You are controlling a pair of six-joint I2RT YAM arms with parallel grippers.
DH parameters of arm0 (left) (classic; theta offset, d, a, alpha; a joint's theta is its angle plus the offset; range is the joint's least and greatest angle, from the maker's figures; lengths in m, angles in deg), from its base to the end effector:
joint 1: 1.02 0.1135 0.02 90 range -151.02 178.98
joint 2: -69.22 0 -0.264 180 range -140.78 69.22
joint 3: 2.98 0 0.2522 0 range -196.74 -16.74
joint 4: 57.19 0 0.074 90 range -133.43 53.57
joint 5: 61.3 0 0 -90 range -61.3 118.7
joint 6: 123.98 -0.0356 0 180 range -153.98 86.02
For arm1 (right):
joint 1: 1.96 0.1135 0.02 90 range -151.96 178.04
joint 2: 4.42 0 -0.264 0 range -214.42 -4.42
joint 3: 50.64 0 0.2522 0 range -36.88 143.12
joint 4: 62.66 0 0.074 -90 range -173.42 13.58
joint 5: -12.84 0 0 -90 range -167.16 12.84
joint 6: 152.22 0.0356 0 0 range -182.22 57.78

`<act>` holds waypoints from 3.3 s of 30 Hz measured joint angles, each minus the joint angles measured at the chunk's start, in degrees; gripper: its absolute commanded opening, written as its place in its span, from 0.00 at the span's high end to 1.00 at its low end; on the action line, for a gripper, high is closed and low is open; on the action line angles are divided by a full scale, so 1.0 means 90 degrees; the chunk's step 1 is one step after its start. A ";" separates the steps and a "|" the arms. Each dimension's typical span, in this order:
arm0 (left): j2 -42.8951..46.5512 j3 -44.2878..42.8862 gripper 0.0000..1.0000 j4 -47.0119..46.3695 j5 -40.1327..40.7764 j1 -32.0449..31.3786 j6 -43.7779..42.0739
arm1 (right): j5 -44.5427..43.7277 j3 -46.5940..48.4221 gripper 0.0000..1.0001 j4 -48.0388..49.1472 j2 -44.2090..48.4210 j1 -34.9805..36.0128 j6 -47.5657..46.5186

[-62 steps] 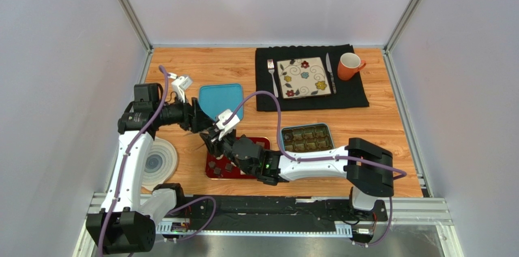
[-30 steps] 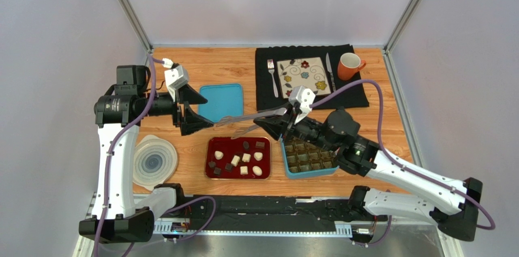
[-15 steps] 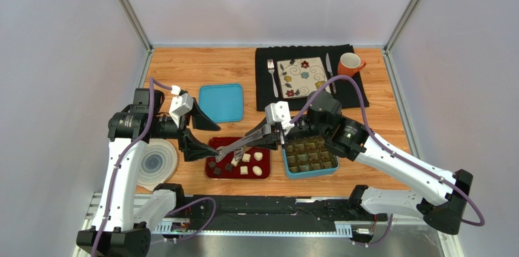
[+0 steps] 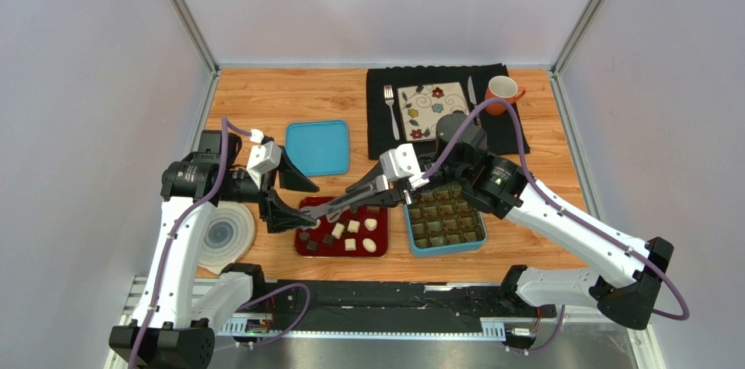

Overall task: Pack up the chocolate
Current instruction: Adjust the clamp.

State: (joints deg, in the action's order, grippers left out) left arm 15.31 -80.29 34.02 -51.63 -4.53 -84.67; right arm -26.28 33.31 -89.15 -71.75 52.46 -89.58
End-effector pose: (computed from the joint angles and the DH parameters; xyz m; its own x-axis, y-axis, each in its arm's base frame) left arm 0.1238 -0.0428 0.3529 -0.2900 0.1480 -0.9455 0.9570 0.0479 -0.2860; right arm 0.1259 0.2234 0.4127 0.3516 -0.0068 -0.9361 -0.8966 -0.2901 -0.3347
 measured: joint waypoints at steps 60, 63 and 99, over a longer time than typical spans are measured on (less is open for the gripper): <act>-0.0304 -0.0197 1.00 -0.0109 -0.0255 -0.0542 0.0984 | -0.0461 -0.2200 0.00 0.3254 0.0338 -0.1124 0.2654; -0.0136 -0.0034 1.00 -0.0593 -0.0304 -0.0542 0.1620 | -0.0622 -0.2254 0.00 0.4277 0.0051 -0.0962 0.3133; 0.0950 0.2157 0.99 -0.8143 -0.0539 -0.0546 0.8874 | -0.0248 -0.0838 0.32 0.4289 -0.1273 -0.0508 0.4002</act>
State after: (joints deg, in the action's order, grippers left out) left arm 23.86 -60.88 -39.26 -56.48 -9.44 -4.81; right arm -28.51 25.77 -50.55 -83.20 47.89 -53.56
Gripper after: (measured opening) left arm 0.010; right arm 0.719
